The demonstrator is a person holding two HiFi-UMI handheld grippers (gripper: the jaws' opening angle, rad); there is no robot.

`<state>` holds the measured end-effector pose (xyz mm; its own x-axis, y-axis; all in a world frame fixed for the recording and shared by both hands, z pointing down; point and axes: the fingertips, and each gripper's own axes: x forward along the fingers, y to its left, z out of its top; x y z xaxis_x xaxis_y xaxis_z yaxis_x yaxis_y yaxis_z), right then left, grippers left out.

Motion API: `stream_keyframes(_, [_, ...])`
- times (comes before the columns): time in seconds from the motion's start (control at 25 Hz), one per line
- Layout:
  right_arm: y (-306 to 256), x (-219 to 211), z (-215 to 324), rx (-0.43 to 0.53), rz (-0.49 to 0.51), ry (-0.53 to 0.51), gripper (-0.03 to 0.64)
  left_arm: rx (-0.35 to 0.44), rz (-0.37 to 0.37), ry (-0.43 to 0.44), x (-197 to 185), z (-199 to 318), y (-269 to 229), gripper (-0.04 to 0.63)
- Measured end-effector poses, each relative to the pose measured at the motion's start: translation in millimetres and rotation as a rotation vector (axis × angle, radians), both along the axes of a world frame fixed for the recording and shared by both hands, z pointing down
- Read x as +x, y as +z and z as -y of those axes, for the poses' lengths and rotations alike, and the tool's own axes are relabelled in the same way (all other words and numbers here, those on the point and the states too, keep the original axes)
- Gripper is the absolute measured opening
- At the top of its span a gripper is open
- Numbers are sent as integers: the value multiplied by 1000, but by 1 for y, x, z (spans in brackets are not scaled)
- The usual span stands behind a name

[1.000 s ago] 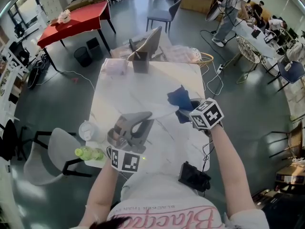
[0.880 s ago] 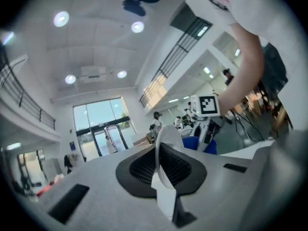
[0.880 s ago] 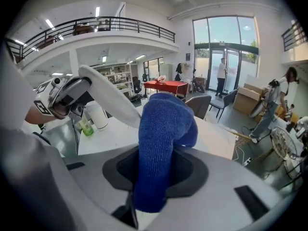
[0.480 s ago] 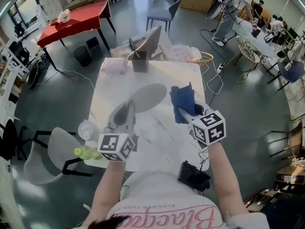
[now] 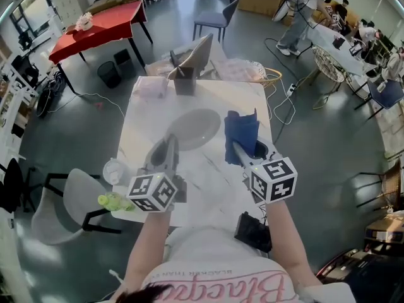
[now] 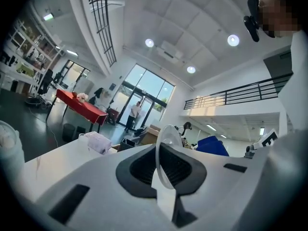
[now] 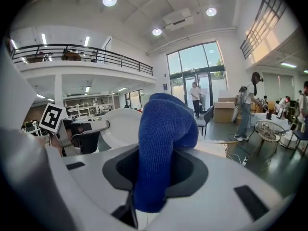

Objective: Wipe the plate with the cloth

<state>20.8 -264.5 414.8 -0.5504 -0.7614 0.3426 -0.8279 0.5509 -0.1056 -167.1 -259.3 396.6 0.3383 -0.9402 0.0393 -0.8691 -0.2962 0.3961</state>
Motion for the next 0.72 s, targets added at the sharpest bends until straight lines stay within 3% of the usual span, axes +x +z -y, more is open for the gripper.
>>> stream_keyframes(0.72, [-4, 4, -5, 21, 4, 58, 115, 4, -10, 11, 10, 0, -4, 18])
